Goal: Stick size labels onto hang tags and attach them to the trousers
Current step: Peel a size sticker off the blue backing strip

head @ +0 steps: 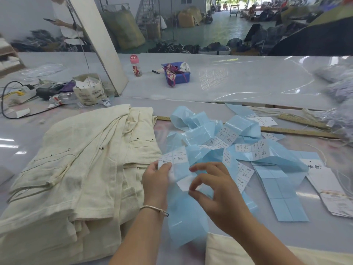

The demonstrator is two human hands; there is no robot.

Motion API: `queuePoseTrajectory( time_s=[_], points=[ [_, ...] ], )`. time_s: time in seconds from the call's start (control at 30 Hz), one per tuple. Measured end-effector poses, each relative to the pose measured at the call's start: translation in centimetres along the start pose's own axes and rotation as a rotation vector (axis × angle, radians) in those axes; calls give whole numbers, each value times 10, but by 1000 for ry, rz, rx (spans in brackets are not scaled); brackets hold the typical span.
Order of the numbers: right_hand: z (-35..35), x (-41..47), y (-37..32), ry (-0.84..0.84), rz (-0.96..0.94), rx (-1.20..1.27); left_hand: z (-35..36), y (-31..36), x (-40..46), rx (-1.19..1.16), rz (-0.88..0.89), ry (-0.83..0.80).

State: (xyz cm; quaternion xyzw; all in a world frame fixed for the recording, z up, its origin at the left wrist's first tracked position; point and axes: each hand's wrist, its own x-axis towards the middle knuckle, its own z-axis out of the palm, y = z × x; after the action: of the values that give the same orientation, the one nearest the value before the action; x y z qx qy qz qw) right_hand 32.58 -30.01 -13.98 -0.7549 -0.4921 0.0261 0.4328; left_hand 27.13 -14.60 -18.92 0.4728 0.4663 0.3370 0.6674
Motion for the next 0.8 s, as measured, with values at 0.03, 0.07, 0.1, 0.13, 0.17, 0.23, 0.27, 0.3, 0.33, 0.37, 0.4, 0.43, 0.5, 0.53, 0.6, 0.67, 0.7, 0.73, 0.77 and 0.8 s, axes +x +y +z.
queuePoseTrajectory(
  time_s=[0.03, 0.07, 0.1, 0.13, 0.17, 0.23, 0.27, 0.3, 0.33, 0.37, 0.4, 0.43, 0.5, 0.53, 0.6, 0.67, 0.7, 0.73, 0.77, 0.8],
  points=[
    [-6, -5, -2, -17, 50, 130, 0, 5, 7, 58, 54, 81],
    [-12, -10, -1, -12, 110, 252, 1, 12, 13, 131, 120, 158],
    [-17, -14, 1, 9, 180, 355, 1, 20, 18, 214, 185, 207],
    [-22, -17, 4, 38, 255, 430, 1, 28, 22, 308, 232, 206],
    [-26, -20, 9, 69, 332, 477, 1, 34, 24, 428, 259, 167],
    [-34, -25, 17, 123, 463, 540, 1, 41, 16, 756, 342, 108],
    [-38, -28, 21, 139, 510, 558, 2, 40, 7, 914, 432, 117],
    [-42, -31, 24, 146, 542, 563, 5, 38, -6, 1005, 546, 111],
    [-47, -34, 28, 148, 565, 557, 9, 35, -21, 1028, 643, 56],
    [-52, -38, 30, 152, 581, 544, 15, 30, -35, 998, 697, -57],
    [-59, -43, 32, 158, 590, 531, 23, 25, -51, 940, 698, -210],
    [-66, -47, 34, 166, 593, 523, 32, 18, -67, 873, 642, -370],
    [-83, -58, 37, 181, 590, 526, 49, 6, -97, 792, 515, -627],
    [-91, -64, 39, 190, 592, 529, 56, -1, -108, 802, 518, -692],
    [-108, -79, 46, 210, 614, 517, 70, -14, -127, 821, 568, -735],
    [-125, -93, 55, 225, 648, 487, 84, -23, -143, 792, 593, -761],
    [-135, -100, 59, 226, 657, 471, 92, -27, -152, 771, 601, -776],
    [-144, -107, 64, 227, 665, 457, 101, -31, -160, 754, 604, -790],
    [-153, -114, 69, 230, 676, 438, 111, -35, -169, 745, 603, -799],
    [-162, -122, 76, 235, 688, 407, 120, -39, -177, 742, 598, -799]
  ],
)
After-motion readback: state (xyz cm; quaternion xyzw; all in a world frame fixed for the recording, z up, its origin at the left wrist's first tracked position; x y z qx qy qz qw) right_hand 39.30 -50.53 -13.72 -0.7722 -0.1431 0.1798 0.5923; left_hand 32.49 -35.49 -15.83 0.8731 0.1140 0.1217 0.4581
